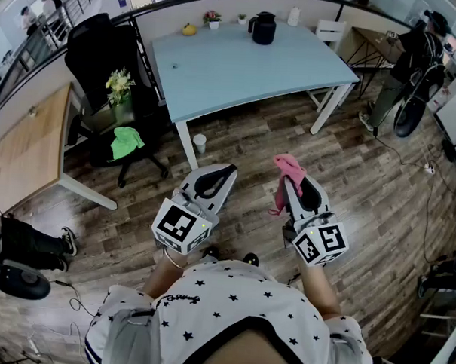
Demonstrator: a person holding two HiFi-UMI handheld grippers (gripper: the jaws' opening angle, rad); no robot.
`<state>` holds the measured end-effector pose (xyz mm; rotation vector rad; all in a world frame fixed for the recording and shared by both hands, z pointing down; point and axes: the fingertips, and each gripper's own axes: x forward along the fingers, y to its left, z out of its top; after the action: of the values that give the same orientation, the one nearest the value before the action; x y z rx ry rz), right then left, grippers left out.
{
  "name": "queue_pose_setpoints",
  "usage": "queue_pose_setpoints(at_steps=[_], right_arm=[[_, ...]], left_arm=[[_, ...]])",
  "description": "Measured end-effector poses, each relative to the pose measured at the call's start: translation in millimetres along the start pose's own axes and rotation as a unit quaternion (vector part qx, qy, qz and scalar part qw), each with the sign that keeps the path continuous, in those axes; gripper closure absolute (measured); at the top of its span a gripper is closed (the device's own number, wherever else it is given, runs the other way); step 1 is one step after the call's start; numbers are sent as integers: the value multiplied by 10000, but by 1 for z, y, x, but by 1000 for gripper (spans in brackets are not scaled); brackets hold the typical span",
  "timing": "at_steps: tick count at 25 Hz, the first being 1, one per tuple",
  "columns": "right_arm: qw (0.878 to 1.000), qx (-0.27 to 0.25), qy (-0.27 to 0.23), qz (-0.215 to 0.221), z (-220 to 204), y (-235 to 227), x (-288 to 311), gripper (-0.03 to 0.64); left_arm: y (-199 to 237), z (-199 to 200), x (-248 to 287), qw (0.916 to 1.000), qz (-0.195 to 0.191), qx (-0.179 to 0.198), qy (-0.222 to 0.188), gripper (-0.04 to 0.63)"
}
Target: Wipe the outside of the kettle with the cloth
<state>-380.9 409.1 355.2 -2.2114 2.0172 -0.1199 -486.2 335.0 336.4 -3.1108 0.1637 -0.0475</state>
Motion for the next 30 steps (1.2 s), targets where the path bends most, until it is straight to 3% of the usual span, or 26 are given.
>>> queue_pose_setpoints(at_steps=[5, 22, 26, 30], right_arm=[[10000, -30, -31, -5, 1, -10, -3, 495], [9991, 340, -239, 7, 8, -72, -50, 495], [9981, 558, -244, 37, 7, -84, -56, 495], [9954, 913, -287, 90, 4, -95, -53, 495]], left_arm=[[1, 2, 6, 9992, 34, -361, -186, 566], [-57, -1, 58, 9997, 24, -253, -38, 566], [-66, -4, 67, 9992, 4, -397, 5, 566], [-65, -6, 75, 9997, 99, -173, 127, 566]])
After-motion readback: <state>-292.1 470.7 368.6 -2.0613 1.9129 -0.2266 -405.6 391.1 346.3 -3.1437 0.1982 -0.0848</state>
